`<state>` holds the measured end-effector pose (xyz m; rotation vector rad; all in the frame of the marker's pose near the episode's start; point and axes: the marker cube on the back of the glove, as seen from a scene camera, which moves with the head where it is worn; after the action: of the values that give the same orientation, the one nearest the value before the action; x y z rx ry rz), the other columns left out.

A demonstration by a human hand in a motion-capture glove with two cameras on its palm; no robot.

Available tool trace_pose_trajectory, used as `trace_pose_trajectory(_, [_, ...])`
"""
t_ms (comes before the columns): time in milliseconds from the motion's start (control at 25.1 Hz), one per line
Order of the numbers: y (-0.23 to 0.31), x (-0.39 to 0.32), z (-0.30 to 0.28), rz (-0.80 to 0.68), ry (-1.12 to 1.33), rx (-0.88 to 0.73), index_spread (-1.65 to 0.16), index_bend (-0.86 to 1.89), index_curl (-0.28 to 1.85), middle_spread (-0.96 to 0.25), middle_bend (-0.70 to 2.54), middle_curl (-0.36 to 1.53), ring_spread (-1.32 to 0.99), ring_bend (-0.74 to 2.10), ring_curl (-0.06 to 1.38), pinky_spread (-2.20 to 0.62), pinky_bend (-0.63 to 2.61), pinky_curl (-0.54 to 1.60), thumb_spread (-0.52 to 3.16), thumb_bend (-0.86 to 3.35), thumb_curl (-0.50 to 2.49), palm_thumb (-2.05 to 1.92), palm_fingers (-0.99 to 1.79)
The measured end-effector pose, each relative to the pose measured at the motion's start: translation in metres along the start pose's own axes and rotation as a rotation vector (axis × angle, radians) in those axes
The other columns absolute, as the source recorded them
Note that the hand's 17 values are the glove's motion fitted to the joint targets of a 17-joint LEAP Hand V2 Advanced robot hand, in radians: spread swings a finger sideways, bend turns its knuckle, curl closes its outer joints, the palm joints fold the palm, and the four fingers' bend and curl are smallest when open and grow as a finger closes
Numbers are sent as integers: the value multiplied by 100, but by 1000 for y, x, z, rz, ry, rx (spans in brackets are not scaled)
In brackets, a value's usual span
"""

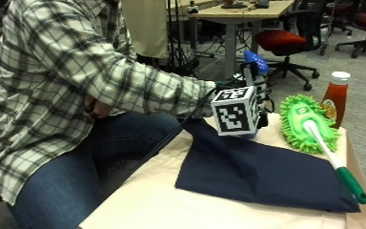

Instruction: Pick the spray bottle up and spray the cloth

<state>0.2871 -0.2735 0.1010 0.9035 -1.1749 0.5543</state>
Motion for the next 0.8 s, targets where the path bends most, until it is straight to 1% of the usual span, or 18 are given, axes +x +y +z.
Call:
trace_pose_trajectory(199, [3,5,5,-62,58,-24,-26,24,64,-10,66,53,-18,62,48,-12,24,46,17,-3,81,113,122])
trace_pose_trajectory(439, [9,7,5,-44,73,-19,-26,23,64,-10,65,53,-20,59,47,-12,21,45,20,-3,80,113,122])
trace_pose_trajectory(638, [-14,10,6,-48,110,32,-26,17,63,-10,65,53,-21,58,47,-10,18,44,24,-3,80,113,116])
trace_pose_trajectory(718, [2,9,6,-28,118,6,-27,15,62,-10,63,52,-21,58,47,-7,17,44,27,-3,79,113,109])
trace_pose_trajectory(798, [20,8,4,-9,120,-23,-27,14,61,-11,58,52,-21,57,47,-4,16,43,30,-3,78,114,96])
